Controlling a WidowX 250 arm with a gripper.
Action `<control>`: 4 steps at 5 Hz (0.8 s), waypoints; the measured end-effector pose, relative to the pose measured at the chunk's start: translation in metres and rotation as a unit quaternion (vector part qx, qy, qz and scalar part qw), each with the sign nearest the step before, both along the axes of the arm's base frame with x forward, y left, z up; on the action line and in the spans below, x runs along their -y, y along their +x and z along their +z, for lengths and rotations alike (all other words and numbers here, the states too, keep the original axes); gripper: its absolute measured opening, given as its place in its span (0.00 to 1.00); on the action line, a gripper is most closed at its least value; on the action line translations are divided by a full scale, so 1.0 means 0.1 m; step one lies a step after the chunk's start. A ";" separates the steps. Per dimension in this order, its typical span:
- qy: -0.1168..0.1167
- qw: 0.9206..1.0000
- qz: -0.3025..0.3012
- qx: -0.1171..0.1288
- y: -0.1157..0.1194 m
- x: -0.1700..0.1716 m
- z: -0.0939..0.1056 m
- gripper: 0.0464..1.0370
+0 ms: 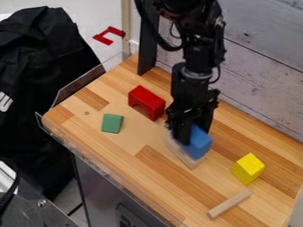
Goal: Move the blue block to the top side of the table
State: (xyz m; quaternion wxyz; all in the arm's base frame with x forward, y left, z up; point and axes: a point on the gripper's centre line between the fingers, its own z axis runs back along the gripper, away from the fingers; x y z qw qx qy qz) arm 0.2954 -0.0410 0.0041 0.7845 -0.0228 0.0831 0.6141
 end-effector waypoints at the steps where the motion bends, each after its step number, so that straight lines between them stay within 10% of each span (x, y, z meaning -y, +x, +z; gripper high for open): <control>1: -0.002 1.000 -0.003 0.025 0.16 0.01 0.11 0.52; 4: -0.008 1.000 -0.011 0.022 0.46 0.10 0.00 0.52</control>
